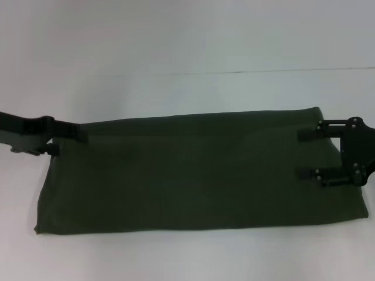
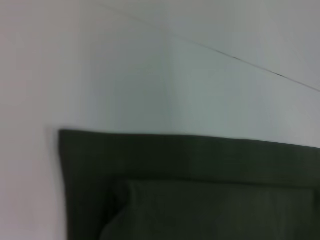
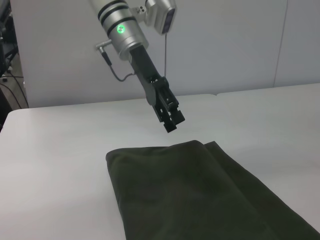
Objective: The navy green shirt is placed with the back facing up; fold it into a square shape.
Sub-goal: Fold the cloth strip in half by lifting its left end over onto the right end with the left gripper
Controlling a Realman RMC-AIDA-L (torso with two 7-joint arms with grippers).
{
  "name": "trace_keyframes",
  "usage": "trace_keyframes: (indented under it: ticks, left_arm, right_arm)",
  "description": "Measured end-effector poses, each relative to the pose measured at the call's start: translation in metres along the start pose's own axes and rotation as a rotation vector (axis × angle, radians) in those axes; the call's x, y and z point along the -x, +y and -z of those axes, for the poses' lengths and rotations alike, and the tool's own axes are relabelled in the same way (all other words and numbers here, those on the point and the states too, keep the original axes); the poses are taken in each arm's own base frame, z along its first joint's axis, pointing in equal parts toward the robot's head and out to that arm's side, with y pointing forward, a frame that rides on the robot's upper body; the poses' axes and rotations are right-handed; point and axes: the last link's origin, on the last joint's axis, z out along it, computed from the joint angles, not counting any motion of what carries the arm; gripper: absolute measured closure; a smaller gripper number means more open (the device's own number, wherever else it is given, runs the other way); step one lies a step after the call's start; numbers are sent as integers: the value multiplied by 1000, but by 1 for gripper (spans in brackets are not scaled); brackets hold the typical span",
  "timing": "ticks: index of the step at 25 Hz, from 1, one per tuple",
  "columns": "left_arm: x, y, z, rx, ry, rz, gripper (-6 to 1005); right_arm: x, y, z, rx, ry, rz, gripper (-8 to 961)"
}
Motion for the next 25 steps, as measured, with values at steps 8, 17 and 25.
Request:
trace_keyframes:
  ticks: [8, 17, 25]
  left_arm:
    - [14, -17, -7, -22, 21, 28, 123]
    - [18, -23, -11, -52, 33, -9, 124]
    - [20, -25, -17, -63, 41, -4, 125]
  right_arm:
    - [-1, 1, -3, 6, 2, 0, 150]
    - [-2, 2, -5, 16, 19, 7, 150]
    - [-1, 1, -6, 21, 23, 9, 149]
